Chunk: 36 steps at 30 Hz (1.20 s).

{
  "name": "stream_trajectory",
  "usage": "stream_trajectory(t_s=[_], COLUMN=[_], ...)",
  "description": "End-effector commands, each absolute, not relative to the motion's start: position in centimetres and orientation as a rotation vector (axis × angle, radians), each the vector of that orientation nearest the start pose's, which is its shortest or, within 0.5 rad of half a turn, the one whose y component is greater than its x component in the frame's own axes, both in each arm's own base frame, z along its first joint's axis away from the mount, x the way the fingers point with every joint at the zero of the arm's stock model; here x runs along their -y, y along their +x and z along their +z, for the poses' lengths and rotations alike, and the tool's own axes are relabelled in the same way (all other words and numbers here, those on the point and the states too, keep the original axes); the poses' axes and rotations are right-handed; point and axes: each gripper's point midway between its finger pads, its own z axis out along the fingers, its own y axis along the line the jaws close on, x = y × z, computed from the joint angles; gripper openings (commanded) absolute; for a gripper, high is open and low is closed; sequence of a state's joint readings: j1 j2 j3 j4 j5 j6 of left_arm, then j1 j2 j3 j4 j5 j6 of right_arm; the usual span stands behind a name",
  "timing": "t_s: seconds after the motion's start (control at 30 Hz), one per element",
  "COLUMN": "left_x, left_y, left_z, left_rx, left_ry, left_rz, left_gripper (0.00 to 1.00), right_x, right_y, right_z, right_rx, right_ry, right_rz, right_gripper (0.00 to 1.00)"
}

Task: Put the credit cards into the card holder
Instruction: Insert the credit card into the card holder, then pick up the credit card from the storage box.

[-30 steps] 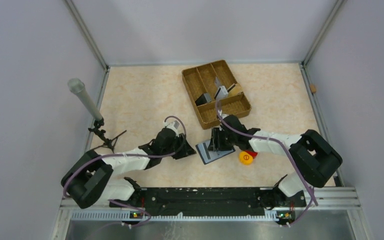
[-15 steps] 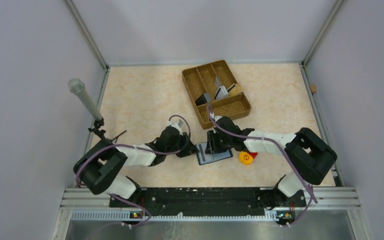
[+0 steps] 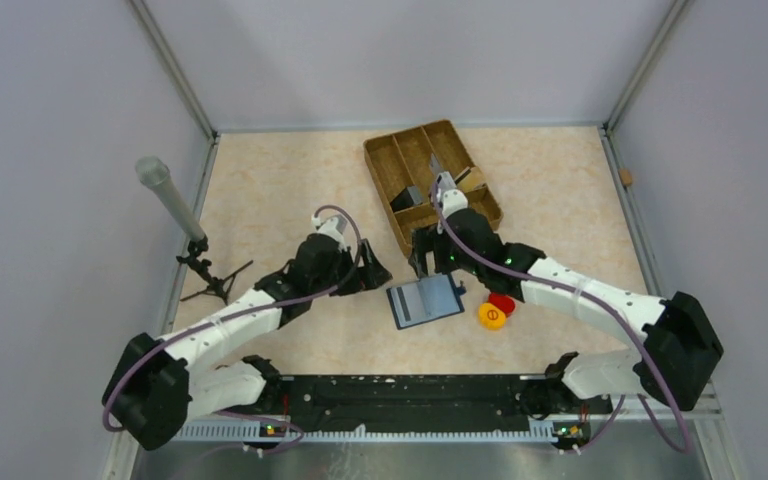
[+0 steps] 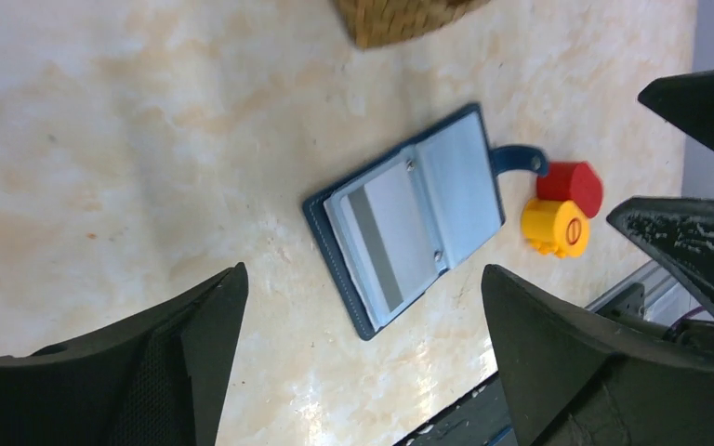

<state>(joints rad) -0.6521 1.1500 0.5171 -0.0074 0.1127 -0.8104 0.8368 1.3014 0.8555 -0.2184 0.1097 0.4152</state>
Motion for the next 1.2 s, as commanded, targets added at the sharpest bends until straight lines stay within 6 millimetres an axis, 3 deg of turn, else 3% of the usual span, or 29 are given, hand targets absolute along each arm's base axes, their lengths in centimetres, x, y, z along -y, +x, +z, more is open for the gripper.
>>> stream_trajectory(t_s=[0.0,0.2,0.33,0.53,0.7,0.87,1.17], left_x=[20.7,17.3,14.7,12.7,12.0,11.8,11.8], left_y=[24.0,25.4,26.2,27.6,27.4,27.2,27.1], left_z=[13.1,19.5,22.0,21.1,20.5,20.6,20.7], left_rx=[-2.323,-2.32,-2.288,-2.245,-2.246,-2.23,-2.225], left_ry=[-0.031,0.109,0.168,0.127,0.115,0.111,0.113], left_rz=[-0.755,-0.636,-0.53,-0.415,-0.393,-0.387,-0.392], left_gripper=[0.99,0.99,0.99,0.99,0.99,0.99,0.99], right_x=[-25.8,-25.9,-26.0,-27.4,-28.6,-29.3,-28.7], right_y=[28.6,34.0,37.8,42.5,44.9,46.3,48.3], right_z=[18.8,21.4,19.6,17.0,14.3,11.5,9.1], right_rx=[-2.06,-2.069,-2.149,-2.216,-2.269,-2.322,-2.35], right_ry=[-0.449,-0.376,-0.373,-0.391,-0.446,-0.483,-0.487], right_rz=[0.35,0.328,0.309,0.27,0.213,0.16,0.033], right_gripper=[0.87,0.9,0.9,0.9,0.89,0.89,0.88])
